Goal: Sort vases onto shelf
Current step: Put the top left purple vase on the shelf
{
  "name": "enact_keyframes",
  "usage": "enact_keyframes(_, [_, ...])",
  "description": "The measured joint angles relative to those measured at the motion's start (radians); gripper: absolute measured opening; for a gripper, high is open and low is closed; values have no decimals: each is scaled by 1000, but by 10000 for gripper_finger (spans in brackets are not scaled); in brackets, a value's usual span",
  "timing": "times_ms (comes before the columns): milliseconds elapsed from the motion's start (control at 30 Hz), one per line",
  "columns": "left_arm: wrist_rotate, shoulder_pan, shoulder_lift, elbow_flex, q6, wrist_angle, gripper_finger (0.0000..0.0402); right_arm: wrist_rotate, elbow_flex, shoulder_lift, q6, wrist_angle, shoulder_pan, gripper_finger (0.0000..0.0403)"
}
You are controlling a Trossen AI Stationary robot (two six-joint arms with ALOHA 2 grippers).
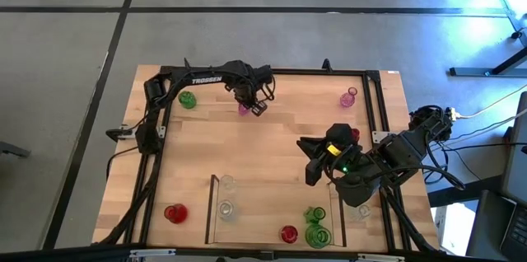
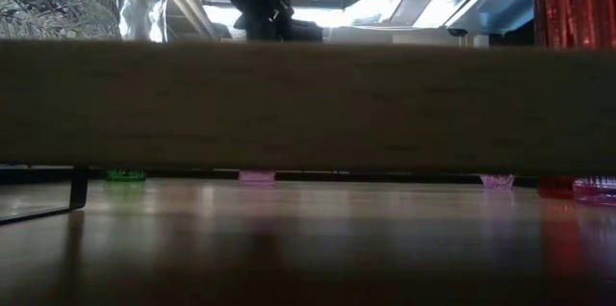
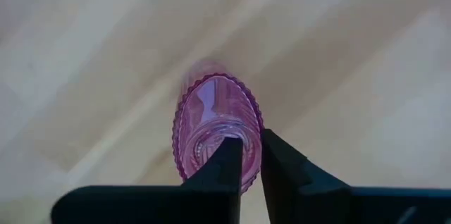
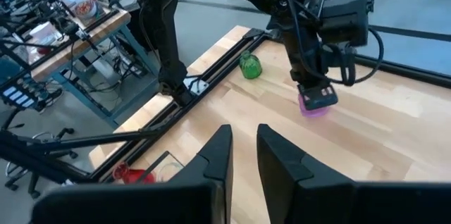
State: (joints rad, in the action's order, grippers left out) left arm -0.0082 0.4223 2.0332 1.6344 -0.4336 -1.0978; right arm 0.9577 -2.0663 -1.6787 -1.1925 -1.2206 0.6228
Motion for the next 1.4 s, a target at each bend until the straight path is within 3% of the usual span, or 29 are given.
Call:
enact_keyframes(200, [10, -71, -60, -9, 35, -36, 22, -25, 0, 0, 50, -1, 0, 50])
enact_keyframes(400, [100, -159, -199, -6, 69, -16, 22, -8, 0, 0, 76, -11, 0, 50])
enact_keyframes(700, [180, -394, -378, -3, -9, 25, 22, 53, 0, 1, 77, -57, -2, 50])
enact_keyframes(1000, [149, -614, -404, 41, -54, 43, 22, 81, 0, 3, 75, -98, -3, 50])
enact_keyframes(1400, [167, -746, -402, 146, -89, 165, 22, 1, 0, 4, 73, -98, -61, 50])
